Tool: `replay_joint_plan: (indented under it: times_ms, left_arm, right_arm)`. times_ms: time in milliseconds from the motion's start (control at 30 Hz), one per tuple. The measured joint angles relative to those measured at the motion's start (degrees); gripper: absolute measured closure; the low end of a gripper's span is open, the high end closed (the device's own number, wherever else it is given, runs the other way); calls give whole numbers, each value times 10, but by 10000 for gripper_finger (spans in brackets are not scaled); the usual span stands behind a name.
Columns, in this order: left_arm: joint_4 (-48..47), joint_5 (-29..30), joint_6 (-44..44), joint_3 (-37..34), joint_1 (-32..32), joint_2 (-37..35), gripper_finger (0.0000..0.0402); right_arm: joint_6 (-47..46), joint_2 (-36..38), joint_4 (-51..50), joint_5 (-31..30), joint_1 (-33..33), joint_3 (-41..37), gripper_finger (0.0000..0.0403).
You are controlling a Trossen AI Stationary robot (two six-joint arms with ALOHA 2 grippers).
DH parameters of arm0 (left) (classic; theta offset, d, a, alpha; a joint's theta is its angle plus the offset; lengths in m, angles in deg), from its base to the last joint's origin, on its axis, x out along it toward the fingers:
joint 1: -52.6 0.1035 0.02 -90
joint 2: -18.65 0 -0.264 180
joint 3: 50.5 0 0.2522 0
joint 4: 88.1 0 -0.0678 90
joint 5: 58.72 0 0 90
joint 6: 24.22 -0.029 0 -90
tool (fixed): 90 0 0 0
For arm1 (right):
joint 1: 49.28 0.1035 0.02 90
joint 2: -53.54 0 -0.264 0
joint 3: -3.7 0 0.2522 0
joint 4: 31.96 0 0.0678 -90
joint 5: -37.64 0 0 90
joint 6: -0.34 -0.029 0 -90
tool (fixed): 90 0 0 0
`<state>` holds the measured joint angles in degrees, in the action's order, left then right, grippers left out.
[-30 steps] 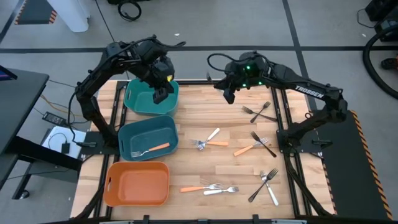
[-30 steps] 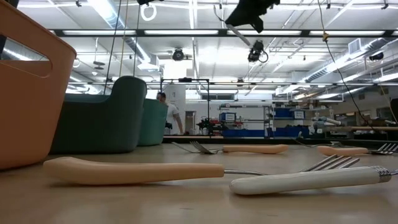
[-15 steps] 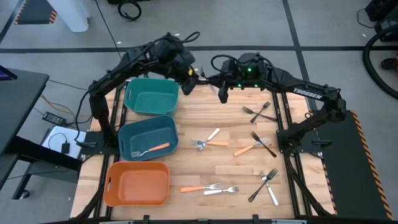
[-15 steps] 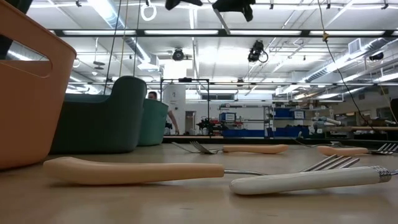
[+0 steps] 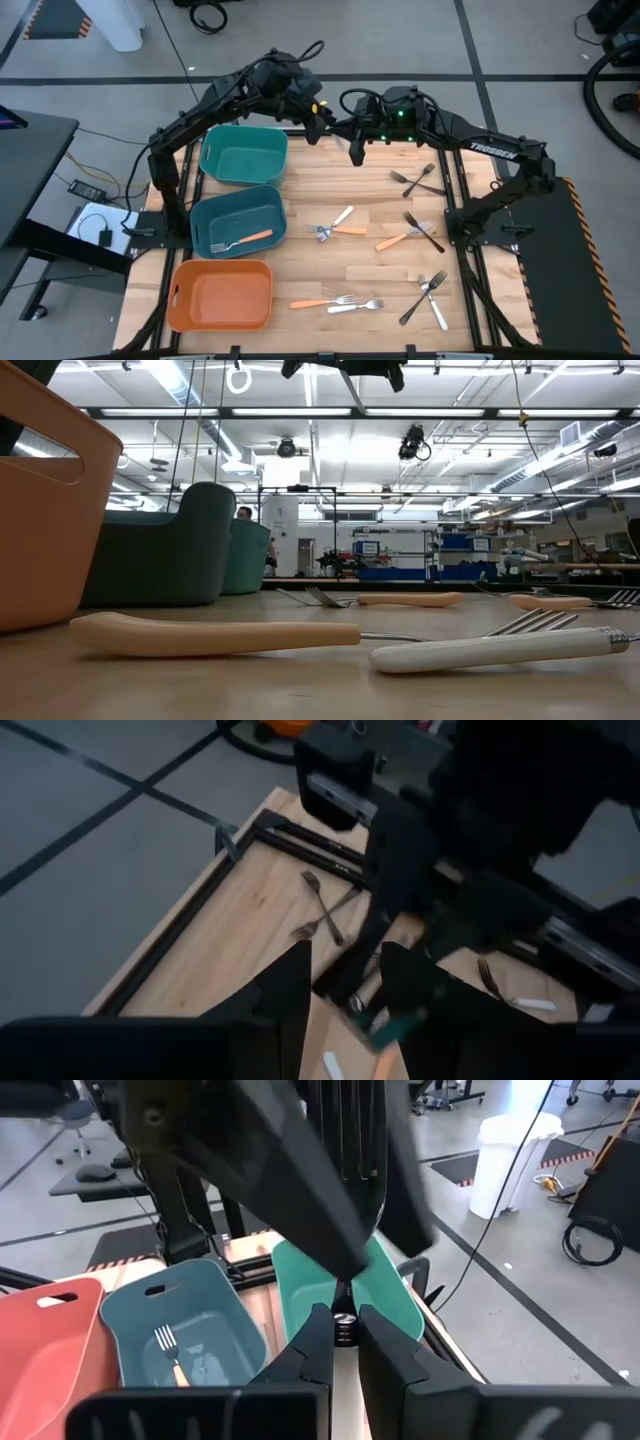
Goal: Sort silverware by color (type)
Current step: Put the white fork into the green bin
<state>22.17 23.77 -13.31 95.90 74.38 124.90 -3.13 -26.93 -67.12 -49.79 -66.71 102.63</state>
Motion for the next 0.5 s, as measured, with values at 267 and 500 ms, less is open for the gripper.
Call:
replay_joint_plan:
  times_ms: [267, 500]
  left_arm:
    - [-17, 2, -36, 0, 0, 0, 339]
    - [-28, -1, -71, 0, 0, 0, 390]
  right_arm:
    - [-3, -1, 5, -13, 1, 0, 373]
    - [-13, -1, 24, -17, 1, 0, 396]
